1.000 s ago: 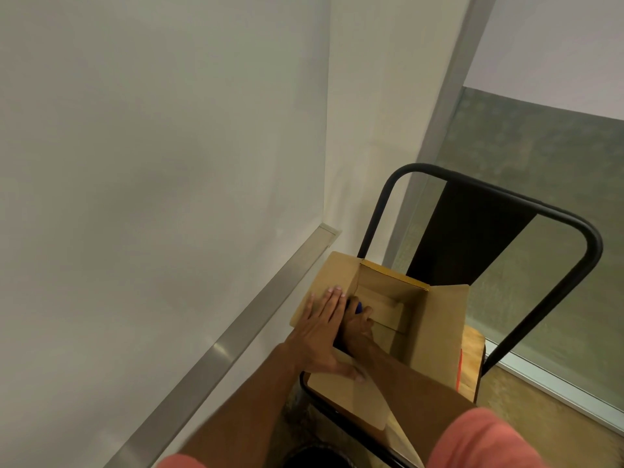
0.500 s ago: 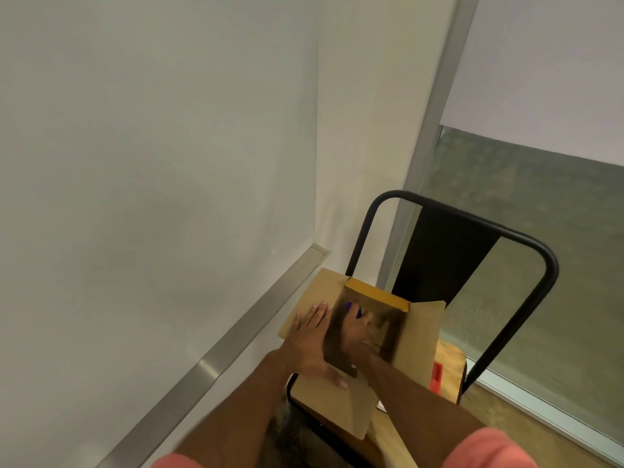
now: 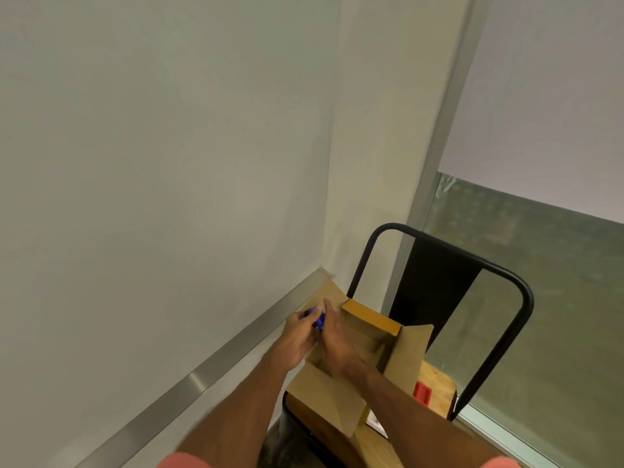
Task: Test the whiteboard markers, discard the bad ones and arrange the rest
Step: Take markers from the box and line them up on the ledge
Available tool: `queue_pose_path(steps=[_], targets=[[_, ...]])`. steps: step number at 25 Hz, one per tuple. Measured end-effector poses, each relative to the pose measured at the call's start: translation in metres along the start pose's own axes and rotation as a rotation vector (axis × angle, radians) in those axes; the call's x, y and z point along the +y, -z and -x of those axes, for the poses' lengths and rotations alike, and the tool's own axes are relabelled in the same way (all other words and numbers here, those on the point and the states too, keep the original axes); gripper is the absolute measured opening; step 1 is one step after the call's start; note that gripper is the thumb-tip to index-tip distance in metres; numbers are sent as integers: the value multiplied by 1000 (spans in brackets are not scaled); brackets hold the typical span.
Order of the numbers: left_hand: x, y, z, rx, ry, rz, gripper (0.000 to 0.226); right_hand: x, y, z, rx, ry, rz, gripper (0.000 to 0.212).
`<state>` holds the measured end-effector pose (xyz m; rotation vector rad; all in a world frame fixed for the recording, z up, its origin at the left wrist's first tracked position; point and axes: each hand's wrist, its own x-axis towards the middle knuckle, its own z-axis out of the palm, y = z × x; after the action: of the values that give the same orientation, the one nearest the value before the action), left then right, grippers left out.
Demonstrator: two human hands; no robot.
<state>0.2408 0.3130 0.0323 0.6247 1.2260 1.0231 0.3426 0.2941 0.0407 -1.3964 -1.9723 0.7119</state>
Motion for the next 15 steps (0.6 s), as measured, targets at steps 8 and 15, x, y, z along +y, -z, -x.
queue_pose_path(steps=[8, 15], targets=[[9, 51, 29, 226, -26, 111, 27, -43, -24, 7, -357, 52, 194, 81], [11, 104, 81, 393, -107, 273, 18, -89, -66, 20, -342, 198, 217, 46]])
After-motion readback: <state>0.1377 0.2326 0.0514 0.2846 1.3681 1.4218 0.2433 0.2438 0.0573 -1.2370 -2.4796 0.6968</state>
